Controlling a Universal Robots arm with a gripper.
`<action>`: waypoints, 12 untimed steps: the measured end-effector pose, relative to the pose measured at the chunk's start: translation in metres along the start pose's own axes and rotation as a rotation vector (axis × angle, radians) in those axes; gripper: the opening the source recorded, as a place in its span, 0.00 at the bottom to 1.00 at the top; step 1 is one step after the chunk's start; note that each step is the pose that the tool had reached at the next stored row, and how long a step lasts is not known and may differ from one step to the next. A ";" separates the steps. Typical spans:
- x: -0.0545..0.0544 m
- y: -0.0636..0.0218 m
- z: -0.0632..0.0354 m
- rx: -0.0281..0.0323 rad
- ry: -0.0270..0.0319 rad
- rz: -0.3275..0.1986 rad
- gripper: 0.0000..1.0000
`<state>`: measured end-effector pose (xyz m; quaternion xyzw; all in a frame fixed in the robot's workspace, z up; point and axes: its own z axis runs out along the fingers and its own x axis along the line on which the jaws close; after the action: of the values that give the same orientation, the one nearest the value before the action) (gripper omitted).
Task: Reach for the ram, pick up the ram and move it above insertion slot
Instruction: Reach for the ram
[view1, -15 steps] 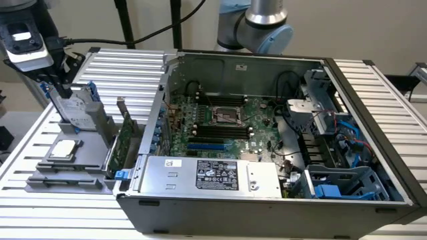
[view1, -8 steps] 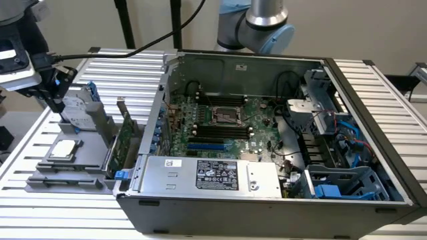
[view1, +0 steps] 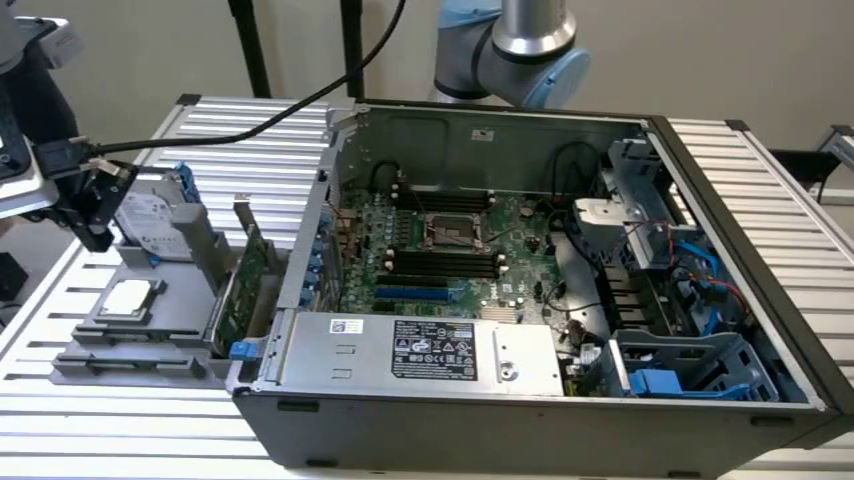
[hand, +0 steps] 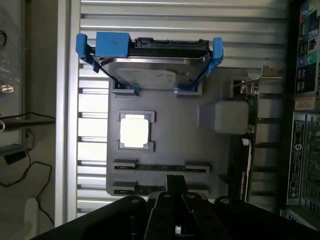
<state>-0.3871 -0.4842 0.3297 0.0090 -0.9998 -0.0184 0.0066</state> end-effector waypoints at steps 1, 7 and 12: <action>0.000 -0.0034 0.0007 0.0001 0.0019 0.000 0.11; 0.002 -0.0211 0.0037 0.0003 0.0114 0.000 0.11; 0.004 -0.0311 0.0057 0.0004 0.0146 0.000 0.11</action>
<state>-0.3910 -0.5152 0.3229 0.0090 -0.9997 -0.0181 0.0139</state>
